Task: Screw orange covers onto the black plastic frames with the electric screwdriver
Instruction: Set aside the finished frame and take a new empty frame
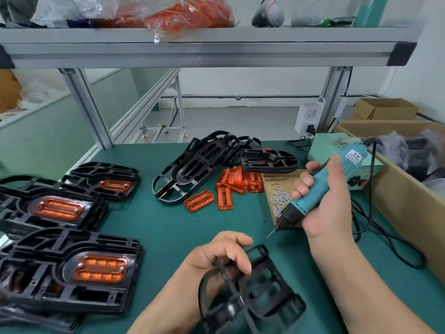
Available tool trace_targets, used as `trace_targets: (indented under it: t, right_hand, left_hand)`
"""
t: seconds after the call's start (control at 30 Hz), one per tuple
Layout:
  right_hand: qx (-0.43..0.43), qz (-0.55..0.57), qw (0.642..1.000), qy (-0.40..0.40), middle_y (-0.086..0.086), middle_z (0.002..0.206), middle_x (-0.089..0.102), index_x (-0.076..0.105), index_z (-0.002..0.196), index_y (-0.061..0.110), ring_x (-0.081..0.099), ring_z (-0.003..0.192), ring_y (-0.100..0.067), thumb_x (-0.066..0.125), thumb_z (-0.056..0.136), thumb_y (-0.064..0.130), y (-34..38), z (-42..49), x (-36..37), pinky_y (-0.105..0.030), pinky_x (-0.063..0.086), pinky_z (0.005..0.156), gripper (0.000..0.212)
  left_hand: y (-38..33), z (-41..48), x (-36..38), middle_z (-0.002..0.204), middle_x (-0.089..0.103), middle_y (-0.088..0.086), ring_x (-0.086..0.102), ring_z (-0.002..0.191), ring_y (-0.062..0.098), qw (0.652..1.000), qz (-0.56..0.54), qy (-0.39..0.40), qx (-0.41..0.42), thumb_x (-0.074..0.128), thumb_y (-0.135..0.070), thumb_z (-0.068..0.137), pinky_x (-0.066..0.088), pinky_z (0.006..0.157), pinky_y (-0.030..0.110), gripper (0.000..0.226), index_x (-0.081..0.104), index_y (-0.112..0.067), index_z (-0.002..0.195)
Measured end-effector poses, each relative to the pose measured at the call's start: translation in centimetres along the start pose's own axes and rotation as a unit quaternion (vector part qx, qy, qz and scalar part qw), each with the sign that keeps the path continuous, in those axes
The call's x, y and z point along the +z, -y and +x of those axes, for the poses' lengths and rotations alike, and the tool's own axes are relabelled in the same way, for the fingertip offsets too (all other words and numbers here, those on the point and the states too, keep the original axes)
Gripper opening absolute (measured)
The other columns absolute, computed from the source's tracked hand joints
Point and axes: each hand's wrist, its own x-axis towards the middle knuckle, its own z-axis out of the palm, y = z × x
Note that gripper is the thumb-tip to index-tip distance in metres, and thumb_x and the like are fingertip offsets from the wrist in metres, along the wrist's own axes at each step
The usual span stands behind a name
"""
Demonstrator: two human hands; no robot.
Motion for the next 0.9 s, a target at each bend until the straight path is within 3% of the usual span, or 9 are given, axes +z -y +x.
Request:
trace_targets:
  t: [0.13, 0.27, 0.4, 0.47, 0.57, 0.67, 0.73, 0.8, 0.9]
  right_hand:
    - [-0.004, -0.002, 1.0, 0.0, 0.003, 0.069, 0.048, 0.068, 0.089, 0.019, 0.046, 0.055, -0.011, 0.071, 0.092, 0.059, 0.0, 0.0, -0.1, -0.025, 0.047, 0.052, 0.04]
    - [-0.008, -0.008, 1.0, -0.002, 0.003, 0.069, 0.049, 0.067, 0.09, 0.019, 0.047, 0.055, -0.011, 0.067, 0.096, 0.058, -0.1, -0.1, 0.0, -0.025, 0.047, 0.053, 0.04]
    - [-0.01, -0.01, 1.0, -0.003, 0.003, 0.069, 0.049, 0.068, 0.088, 0.019, 0.047, 0.055, -0.011, 0.067, 0.096, 0.058, -0.1, -0.2, 0.0, -0.024, 0.047, 0.053, 0.04]
    - [-0.01, -0.006, 1.0, -0.006, 0.003, 0.07, 0.049, 0.069, 0.088, 0.019, 0.047, 0.056, -0.011, 0.068, 0.096, 0.058, -0.1, -0.2, 0.0, -0.024, 0.048, 0.053, 0.04]
    - [-0.014, -0.001, 1.0, -0.009, 0.003, 0.07, 0.049, 0.069, 0.088, 0.018, 0.047, 0.055, -0.012, 0.067, 0.097, 0.057, 0.0, -0.2, 0.0, -0.025, 0.048, 0.053, 0.04]
    - [-0.016, -0.001, 1.0, -0.011, 0.002, 0.071, 0.05, 0.069, 0.089, 0.018, 0.047, 0.056, -0.012, 0.069, 0.096, 0.058, 0.0, -0.2, -0.1, -0.025, 0.048, 0.053, 0.04]
    - [-0.016, 0.001, 1.0, -0.009, 0.002, 0.071, 0.05, 0.069, 0.09, 0.018, 0.047, 0.056, -0.012, 0.07, 0.095, 0.058, 0.0, -0.1, -0.2, -0.025, 0.048, 0.054, 0.04]
    - [-0.016, 0.002, 1.0, -0.006, 0.002, 0.071, 0.05, 0.07, 0.089, 0.018, 0.048, 0.056, -0.012, 0.07, 0.094, 0.058, 0.0, -0.1, -0.2, -0.025, 0.049, 0.054, 0.04]
    - [-0.016, 0.006, 1.0, -0.003, 0.002, 0.071, 0.05, 0.07, 0.089, 0.018, 0.048, 0.056, -0.012, 0.07, 0.095, 0.059, 0.0, -0.1, -0.1, -0.025, 0.049, 0.054, 0.041]
  left_hand:
    - [1.7, 0.6, -1.2, 0.134, 0.057, 0.0, 0.067, 0.102, 0.016, 0.997, 0.064, 0.039, -0.033, 0.082, -0.018, 0.091, 0.053, 0.09, 0.033, 0.012, 0.082, -0.013, 0.102]
    - [2.4, 1.0, -2.6, 0.14, 0.061, 0.008, 0.066, 0.124, 0.029, 0.986, 0.14, 0.091, -0.01, 0.071, -0.014, 0.102, 0.054, 0.105, 0.048, 0.018, 0.078, -0.016, 0.118]
    - [0.5, 1.1, -2.9, 0.156, 0.055, 0.006, 0.048, 0.147, 0.029, 0.983, 0.104, 0.141, -0.054, 0.064, -0.014, 0.106, 0.036, 0.122, 0.054, 0.035, 0.066, -0.016, 0.141]
    - [-0.7, 0.8, -3.1, 0.158, 0.053, -0.002, 0.048, 0.148, 0.022, 0.979, 0.121, 0.144, -0.073, 0.063, -0.013, 0.106, 0.037, 0.123, 0.045, 0.041, 0.062, -0.024, 0.146]
    - [-2.2, 0.5, -2.8, 0.145, 0.065, -0.007, 0.063, 0.132, 0.018, 0.982, 0.164, 0.065, -0.072, 0.055, 0.002, 0.107, 0.049, 0.106, 0.02, 0.051, 0.066, -0.034, 0.141]
    - [-2.3, 0.8, -2.3, 0.122, 0.076, 0.002, 0.076, 0.104, 0.022, 0.973, 0.16, -0.135, -0.093, 0.052, 0.006, 0.106, 0.062, 0.084, 0.028, 0.044, 0.076, -0.028, 0.12]
    - [-2.0, 1.1, -2.4, 0.113, 0.077, 0.008, 0.078, 0.097, 0.023, 0.962, 0.158, -0.199, -0.097, 0.048, 0.002, 0.108, 0.065, 0.078, 0.033, 0.035, 0.074, -0.02, 0.116]
    - [-2.0, 1.1, -2.6, 0.11, 0.078, 0.009, 0.078, 0.096, 0.023, 0.968, 0.117, -0.198, -0.098, 0.049, -0.007, 0.11, 0.065, 0.079, 0.033, 0.028, 0.071, -0.021, 0.12]
    - [-1.9, 0.6, -2.4, 0.113, 0.079, -0.008, 0.075, 0.107, 0.01, 0.969, 0.191, -0.135, -0.08, 0.063, -0.017, 0.105, 0.06, 0.091, 0.027, 0.025, 0.07, -0.032, 0.123]
